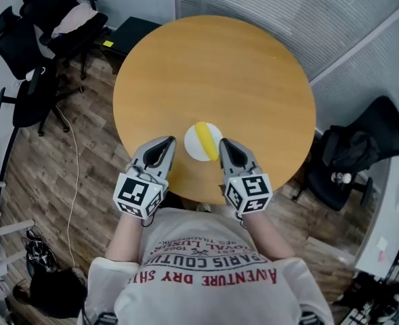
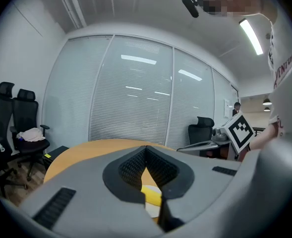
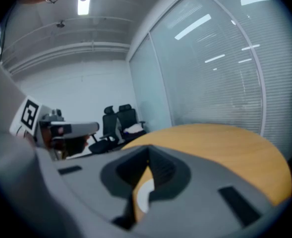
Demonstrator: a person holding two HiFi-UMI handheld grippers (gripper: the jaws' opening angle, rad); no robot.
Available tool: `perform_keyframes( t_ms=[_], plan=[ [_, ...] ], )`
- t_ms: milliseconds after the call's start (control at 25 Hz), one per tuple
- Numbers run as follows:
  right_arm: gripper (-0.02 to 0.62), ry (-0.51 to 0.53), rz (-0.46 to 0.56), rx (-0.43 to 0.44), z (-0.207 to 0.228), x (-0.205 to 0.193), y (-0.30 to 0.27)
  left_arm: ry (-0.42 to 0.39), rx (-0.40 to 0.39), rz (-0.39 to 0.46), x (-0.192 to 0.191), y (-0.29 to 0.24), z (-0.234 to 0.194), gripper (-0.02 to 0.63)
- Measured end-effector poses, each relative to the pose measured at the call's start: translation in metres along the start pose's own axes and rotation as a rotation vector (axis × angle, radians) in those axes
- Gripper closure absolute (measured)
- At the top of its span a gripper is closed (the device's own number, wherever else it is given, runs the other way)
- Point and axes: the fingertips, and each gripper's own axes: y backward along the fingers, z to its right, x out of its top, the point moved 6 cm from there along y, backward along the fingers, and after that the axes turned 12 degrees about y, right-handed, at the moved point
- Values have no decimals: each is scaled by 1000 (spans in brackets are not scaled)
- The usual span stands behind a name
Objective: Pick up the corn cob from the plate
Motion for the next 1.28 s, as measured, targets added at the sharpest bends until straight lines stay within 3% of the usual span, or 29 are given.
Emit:
perform_keyframes(
  t_ms=[120, 280, 400, 520, 560, 600, 640, 760, 960, 1280],
  plan=[
    [572, 24, -63, 38, -4, -7, -25, -54, -58, -27, 11, -18, -17, 571],
    [572, 31, -184, 40, -3, -28, -54, -52, -153, -36, 13, -35, -37, 571],
    [571, 17, -286, 45, 0, -53, -72, -59, -183, -43, 8, -45, -50, 571],
    [569, -6, -388, 74, 4, -80, -90, -15, -182, -75, 1, -53, -62, 571],
    [542, -12, -422, 86, 5, -89, -96, -2, -180, -82, -1, -55, -67, 571],
    [440, -19, -457, 98, 5, -98, -101, 7, -178, -87, -4, -56, -71, 571],
    [397, -26, -491, 109, 4, -107, -106, 11, -176, -91, -6, -57, -76, 571],
    [355, -33, -580, 118, 3, -129, -118, 9, -171, -104, -13, -60, -89, 571],
    [330, 44, -669, 55, 10, -143, -134, 53, -166, -122, -23, -65, -101, 571],
    [328, 63, -803, 93, 6, -167, -149, 91, -149, -152, -33, -61, -110, 571]
  ],
)
